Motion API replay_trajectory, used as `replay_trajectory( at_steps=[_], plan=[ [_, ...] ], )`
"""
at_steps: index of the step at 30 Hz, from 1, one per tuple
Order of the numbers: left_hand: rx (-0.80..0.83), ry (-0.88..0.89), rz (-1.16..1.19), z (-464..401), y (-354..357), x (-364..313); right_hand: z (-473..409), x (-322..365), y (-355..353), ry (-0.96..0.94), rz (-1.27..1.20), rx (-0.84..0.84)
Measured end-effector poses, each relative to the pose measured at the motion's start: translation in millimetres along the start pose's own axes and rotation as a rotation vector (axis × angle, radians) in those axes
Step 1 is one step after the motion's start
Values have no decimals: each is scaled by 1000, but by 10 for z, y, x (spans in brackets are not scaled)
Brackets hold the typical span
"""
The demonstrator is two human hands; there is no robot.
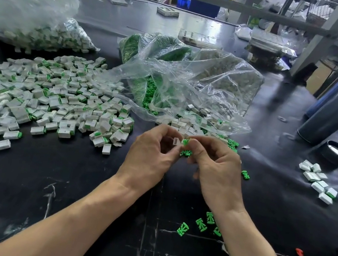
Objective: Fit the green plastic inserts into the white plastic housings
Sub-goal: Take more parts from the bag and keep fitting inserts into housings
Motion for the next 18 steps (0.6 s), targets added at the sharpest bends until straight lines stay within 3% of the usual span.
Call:
replay_trajectory(
  at_steps=[7, 18],
  plan=[
    [54, 50, -65, 30, 8, -83, -22, -34, -1, -24, -56, 9],
    [102, -21, 122, 39, -30, -77, -28, -34, -9, -48, 25, 19]
  ],
)
Point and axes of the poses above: each hand's wrist, its own z-axis away from the middle knuckle, its own y-axis out of the palm, x = y × z, the point moved 4 cm from there along -z, towards the middle knuckle, and after that the axes turned 3 degrees about -y, right-handed, at the moved point
